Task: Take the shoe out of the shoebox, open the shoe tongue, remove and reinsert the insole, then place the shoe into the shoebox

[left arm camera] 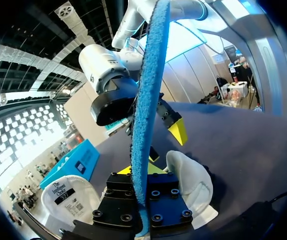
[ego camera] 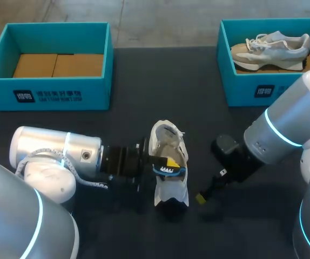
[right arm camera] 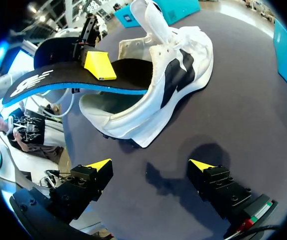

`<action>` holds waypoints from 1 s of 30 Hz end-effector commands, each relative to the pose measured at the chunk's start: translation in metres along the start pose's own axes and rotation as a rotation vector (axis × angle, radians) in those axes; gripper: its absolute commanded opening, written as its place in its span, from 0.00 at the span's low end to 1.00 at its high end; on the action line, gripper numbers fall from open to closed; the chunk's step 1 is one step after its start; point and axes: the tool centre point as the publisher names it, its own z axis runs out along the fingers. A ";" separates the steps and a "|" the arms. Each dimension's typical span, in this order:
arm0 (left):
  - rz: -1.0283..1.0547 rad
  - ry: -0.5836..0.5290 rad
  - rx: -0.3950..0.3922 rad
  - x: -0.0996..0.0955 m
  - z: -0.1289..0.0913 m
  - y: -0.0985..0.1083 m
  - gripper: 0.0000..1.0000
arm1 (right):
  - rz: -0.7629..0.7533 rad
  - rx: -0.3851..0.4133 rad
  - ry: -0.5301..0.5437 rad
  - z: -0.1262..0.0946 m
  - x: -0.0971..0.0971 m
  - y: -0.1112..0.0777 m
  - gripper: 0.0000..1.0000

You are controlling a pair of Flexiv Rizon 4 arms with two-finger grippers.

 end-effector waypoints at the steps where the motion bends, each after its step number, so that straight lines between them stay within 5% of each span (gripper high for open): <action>1: 0.004 -0.004 0.005 0.002 0.000 0.006 0.00 | 0.000 -0.001 -0.003 0.000 0.001 -0.001 1.00; 30: 0.081 -0.010 -0.023 0.001 0.007 0.020 0.00 | 0.000 -0.001 -0.003 0.000 0.001 -0.001 1.00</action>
